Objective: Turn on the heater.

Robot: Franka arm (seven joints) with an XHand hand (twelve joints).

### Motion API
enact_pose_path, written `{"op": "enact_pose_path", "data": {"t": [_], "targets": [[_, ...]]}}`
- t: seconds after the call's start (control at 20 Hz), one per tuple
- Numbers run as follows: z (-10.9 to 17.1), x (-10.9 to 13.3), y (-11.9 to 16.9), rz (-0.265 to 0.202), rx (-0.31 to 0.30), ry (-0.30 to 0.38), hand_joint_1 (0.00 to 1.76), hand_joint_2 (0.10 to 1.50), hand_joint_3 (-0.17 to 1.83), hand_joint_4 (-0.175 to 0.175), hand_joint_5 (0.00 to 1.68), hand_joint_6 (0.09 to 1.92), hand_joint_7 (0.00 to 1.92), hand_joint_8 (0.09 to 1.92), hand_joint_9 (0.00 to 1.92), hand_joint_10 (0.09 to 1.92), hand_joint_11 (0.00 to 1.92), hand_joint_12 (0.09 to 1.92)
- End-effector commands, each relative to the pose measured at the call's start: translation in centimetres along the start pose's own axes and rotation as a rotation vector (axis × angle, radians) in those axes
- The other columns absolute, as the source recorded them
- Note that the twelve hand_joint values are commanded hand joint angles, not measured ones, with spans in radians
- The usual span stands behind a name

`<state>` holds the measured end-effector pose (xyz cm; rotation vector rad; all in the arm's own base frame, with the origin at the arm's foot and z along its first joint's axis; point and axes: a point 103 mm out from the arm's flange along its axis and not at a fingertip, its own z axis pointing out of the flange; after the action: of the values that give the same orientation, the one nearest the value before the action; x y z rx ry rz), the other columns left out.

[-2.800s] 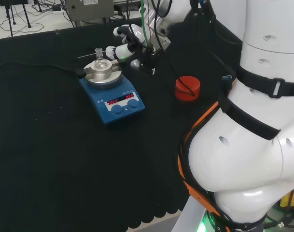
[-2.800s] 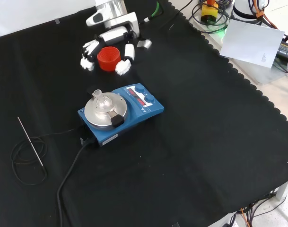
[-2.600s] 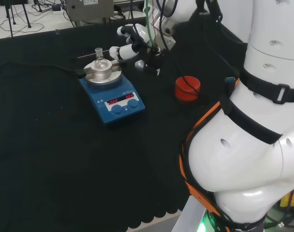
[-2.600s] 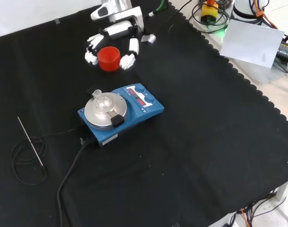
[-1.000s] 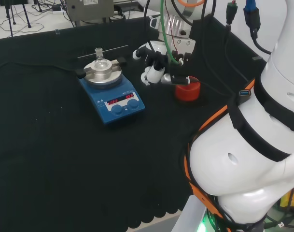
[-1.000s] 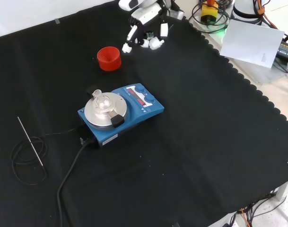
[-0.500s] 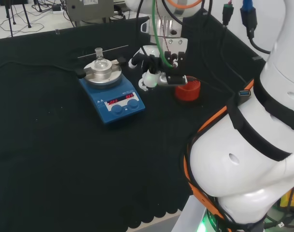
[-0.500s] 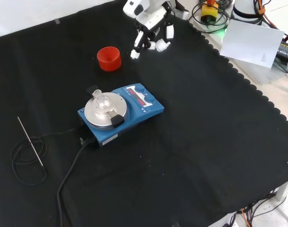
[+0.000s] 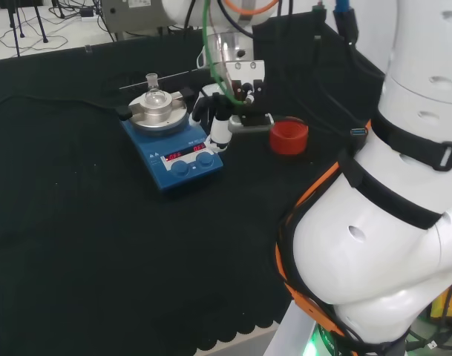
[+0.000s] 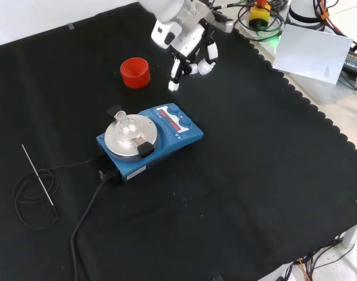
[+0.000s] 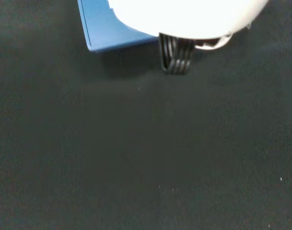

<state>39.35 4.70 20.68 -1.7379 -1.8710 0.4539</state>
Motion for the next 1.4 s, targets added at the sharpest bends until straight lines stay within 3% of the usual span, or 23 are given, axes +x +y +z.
{"op": "enact_pose_path", "data": {"t": [0.05, 0.85, 1.4], "targets": [[1.6, 1.3, 0.7, 0.033, 0.160, -0.082, 1.45, 0.66, 1.07, -0.039, 0.38, 0.09, 1.72, 1.64, 1.83, 1.69, 1.83, 1.78], [3.1, 3.5, 1.8, 0.004, 0.259, -0.160, 1.45, 0.66, 1.09, -0.030, 0.34, 0.09, 1.73, 1.65, 1.83, 1.69, 1.84, 1.78], [3.3, 4.0, 2.5, 0.014, 0.270, -0.183, 1.45, 0.65, 1.10, -0.026, 0.32, 0.09, 1.73, 1.65, 1.83, 1.69, 1.83, 1.78]]}}
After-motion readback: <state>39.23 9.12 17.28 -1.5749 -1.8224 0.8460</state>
